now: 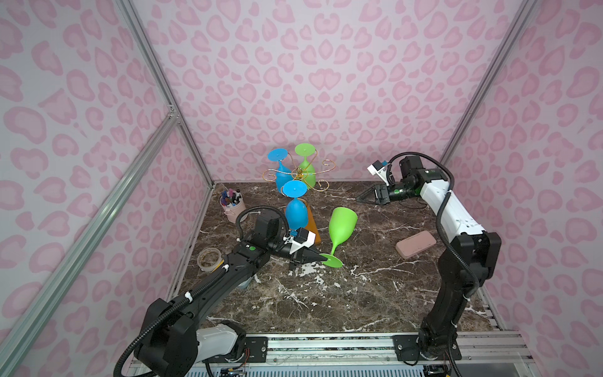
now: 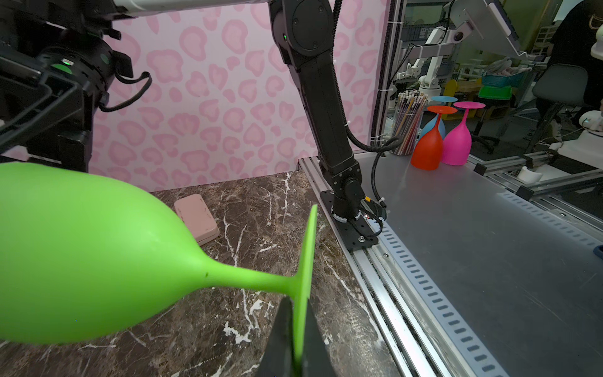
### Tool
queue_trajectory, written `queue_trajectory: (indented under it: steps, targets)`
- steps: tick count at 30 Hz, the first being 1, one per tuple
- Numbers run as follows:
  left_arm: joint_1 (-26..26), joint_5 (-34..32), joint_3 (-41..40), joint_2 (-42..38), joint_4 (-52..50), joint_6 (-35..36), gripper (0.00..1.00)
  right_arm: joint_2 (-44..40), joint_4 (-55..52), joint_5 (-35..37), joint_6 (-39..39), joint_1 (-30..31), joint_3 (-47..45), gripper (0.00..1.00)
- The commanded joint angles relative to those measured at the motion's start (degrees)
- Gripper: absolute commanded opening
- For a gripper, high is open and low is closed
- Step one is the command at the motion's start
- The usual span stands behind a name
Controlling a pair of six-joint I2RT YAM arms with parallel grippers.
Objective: Take the wine glass off the wine glass rack
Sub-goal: Pick up the wine glass from the wine glass rack.
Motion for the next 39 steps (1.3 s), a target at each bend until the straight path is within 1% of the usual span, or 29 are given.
queue_trajectory:
  steps: [1,3,6,8,10,11,12,15,19,22,26,31,36,38,39]
  targets:
    - [0.9,3.7,1.3,0.2,0.2,1.4,0.03,-0.4,13.7,1.1,9.2,-0.1,-3.4,0.97]
    - [1.5,6.5,2.4,1.2,-0.5,1.3,0.03,0.2,11.4,-2.1,5.9,-0.1,-3.5,0.94]
    - [2.3,11.0,3.7,3.2,-1.3,1.0,0.03,0.1,10.3,-4.2,3.8,-0.1,-3.4,0.89]
    - [2.5,12.1,4.1,4.1,-1.4,0.9,0.03,-0.4,10.1,-4.8,3.2,-0.1,-3.4,0.85]
    - [2.6,12.5,4.1,4.8,-1.4,0.9,0.03,-1.3,9.5,-4.5,2.6,-0.1,-3.7,0.83]
    - [2.6,12.8,4.1,5.1,-1.4,0.9,0.03,-1.9,9.1,-4.8,2.1,-0.1,-4.0,0.80]
    - [2.8,13.7,4.2,5.5,-1.4,0.8,0.03,-2.5,8.8,-5.1,1.6,-0.2,-4.3,0.77]
    - [3.5,17.3,5.4,7.9,-1.3,0.1,0.03,-4.3,8.6,-6.6,0.8,-0.3,-5.6,0.75]
    - [3.6,19.0,6.9,9.4,-0.9,-0.8,0.03,-6.1,5.2,-9.6,-3.7,-0.2,-6.8,0.69]
    - [3.5,19.8,8.0,9.7,-0.6,-1.8,0.03,-6.9,0.6,-12.2,-9.2,-0.2,-7.6,0.66]
    - [4.0,23.0,10.0,11.3,-0.5,-3.2,0.03,-6.8,-6.5,-15.4,-17.1,-0.1,-7.5,0.62]
    - [4.1,23.1,11.3,13.0,-0.1,-5.7,0.03,-4.5,-18.9,-15.7,-28.3,0.2,-3.3,0.62]
    - [4.1,23.1,12.4,13.9,-0.1,-7.9,0.03,-0.2,-31.4,-15.6,-39.2,1.7,2.0,0.59]
    - [4.1,23.1,12.4,13.8,-0.2,-7.5,0.03,2.1,-37.4,-16.2,-45.0,1.9,4.5,0.58]
    - [4.1,23.1,12.0,13.4,-0.2,-6.8,0.03,3.1,-38.6,-16.6,-45.8,1.9,5.4,0.57]
